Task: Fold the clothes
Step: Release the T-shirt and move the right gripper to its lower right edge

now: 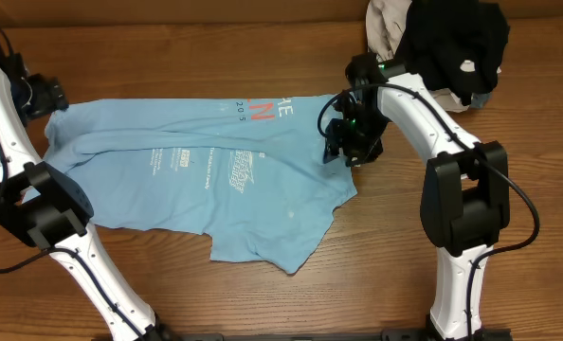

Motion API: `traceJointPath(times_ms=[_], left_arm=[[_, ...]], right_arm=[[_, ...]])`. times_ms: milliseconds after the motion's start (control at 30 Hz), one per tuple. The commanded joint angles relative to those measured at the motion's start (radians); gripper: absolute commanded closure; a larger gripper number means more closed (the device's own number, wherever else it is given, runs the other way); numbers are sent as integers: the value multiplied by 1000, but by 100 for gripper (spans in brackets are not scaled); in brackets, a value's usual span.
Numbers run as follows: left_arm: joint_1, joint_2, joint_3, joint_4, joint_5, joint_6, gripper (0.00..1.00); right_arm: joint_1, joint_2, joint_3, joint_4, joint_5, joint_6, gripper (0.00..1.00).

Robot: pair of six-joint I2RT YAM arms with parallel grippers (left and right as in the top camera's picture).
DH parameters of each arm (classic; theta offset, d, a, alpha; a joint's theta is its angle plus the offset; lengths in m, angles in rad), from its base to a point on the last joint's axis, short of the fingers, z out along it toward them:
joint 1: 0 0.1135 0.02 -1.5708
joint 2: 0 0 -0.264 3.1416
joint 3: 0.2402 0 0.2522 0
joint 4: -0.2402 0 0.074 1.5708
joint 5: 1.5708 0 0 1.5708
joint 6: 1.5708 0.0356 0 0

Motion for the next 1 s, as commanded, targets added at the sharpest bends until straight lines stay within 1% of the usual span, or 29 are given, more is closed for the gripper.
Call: traceJointPath(times_ms=[0,133,300,367,400,433,600,667,733,767,833,867,933,967], left_arm=[[4,-51,39,-26,36,-26,0],[4,-166,92,-76,75,-34,0],[4,-367,109,-150,101,-29,0],[4,-443,109,-179,101,-23,0],[4,-509,109,-221,100,-20,0],[4,-539,108,-237,99,-13,0],[4,-660,15,-237,101,-14,0],[4,-710,-61,-237,101,-17,0],[4,-772,-175,-237,92,-18,0],[5,-801,-235,-237,72,-21,0],[5,-874,-387,-229,-18,-61,0],[8,-931,-522,-177,-77,-84,0],[18,-990,-676,-71,-96,-79,0],[24,-1013,-760,-10,-98,-55,0]], right_arm=[[-7,-48,81,-42,-2,-7,35],[-5,-151,172,-109,-1,-7,32],[23,-343,183,-162,39,23,29],[51,-413,182,-190,95,63,28],[85,-460,177,-211,143,103,28],[108,-484,171,-221,161,126,28],[229,-555,103,-227,214,240,28],[280,-575,50,-222,244,307,28],[329,-592,-17,-202,262,356,28],[347,-599,-51,-183,261,369,28],[386,-615,-138,-134,256,401,28],[415,-622,-212,-90,236,406,28],[439,-622,-289,-45,205,406,27],[445,-622,-323,-26,193,406,27]])
